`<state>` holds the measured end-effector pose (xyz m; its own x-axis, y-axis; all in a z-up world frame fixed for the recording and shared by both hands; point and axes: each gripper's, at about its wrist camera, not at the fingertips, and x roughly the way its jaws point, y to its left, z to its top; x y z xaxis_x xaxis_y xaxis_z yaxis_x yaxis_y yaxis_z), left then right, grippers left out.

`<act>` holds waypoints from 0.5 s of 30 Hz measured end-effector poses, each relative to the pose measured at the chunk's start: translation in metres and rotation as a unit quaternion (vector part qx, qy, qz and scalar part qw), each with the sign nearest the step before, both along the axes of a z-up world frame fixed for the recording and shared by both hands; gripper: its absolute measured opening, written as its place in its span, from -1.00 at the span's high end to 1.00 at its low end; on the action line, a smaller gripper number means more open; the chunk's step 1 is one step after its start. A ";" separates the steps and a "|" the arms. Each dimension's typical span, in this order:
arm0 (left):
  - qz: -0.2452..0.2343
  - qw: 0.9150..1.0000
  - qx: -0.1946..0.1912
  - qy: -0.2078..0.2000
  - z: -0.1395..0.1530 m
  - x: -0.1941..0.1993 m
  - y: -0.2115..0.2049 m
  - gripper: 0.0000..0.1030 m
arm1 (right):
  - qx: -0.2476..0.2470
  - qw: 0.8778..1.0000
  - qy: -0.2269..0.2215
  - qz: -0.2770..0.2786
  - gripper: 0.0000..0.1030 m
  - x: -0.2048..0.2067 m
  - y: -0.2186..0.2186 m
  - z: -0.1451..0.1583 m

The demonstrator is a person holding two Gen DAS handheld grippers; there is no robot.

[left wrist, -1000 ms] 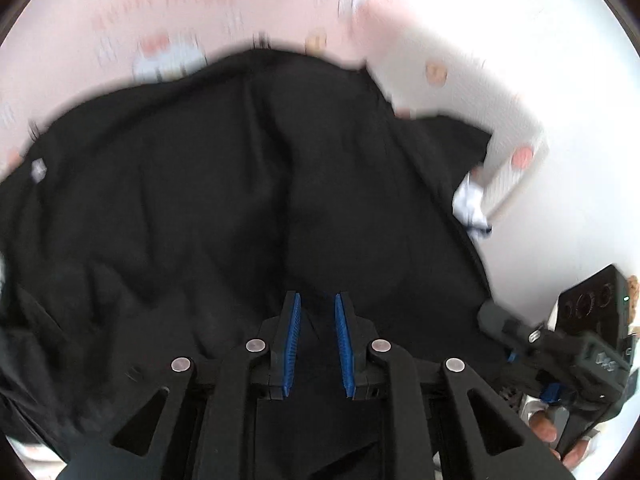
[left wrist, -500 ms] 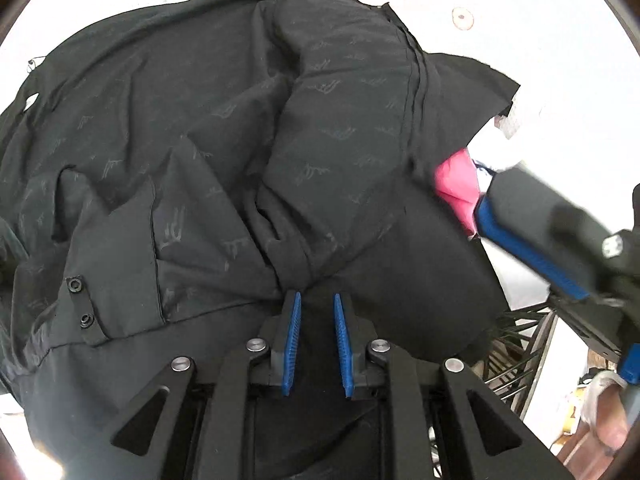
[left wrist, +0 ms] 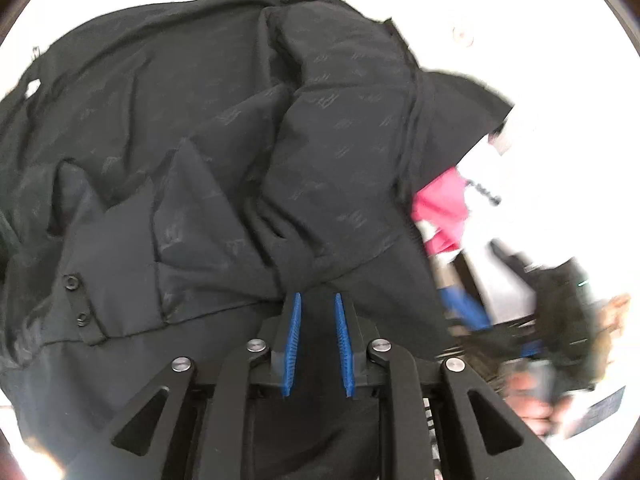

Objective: Fold clothes

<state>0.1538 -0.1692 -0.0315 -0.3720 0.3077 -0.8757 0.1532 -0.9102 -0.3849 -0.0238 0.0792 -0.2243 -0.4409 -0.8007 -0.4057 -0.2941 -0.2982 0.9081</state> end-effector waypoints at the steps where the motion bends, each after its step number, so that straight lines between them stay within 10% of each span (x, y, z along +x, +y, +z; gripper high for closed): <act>1: 0.005 1.000 0.029 0.004 0.005 -0.002 -0.003 0.55 | -0.008 1.000 -0.008 0.000 -0.41 -0.001 0.001 -0.010; 2: 0.008 0.999 0.040 0.006 0.008 -0.004 -0.004 0.38 | -0.016 1.000 -0.015 0.000 -0.41 -0.003 0.002 -0.019; 4: 0.014 0.999 0.050 0.012 0.016 -0.012 -0.003 -0.78 | -0.014 1.000 -0.017 0.016 -0.41 -0.008 -0.004 -0.028; 15: -0.018 0.999 -0.021 -0.028 0.003 -0.041 0.035 -0.83 | -0.082 0.995 -0.034 0.050 0.07 -0.033 -0.025 -0.046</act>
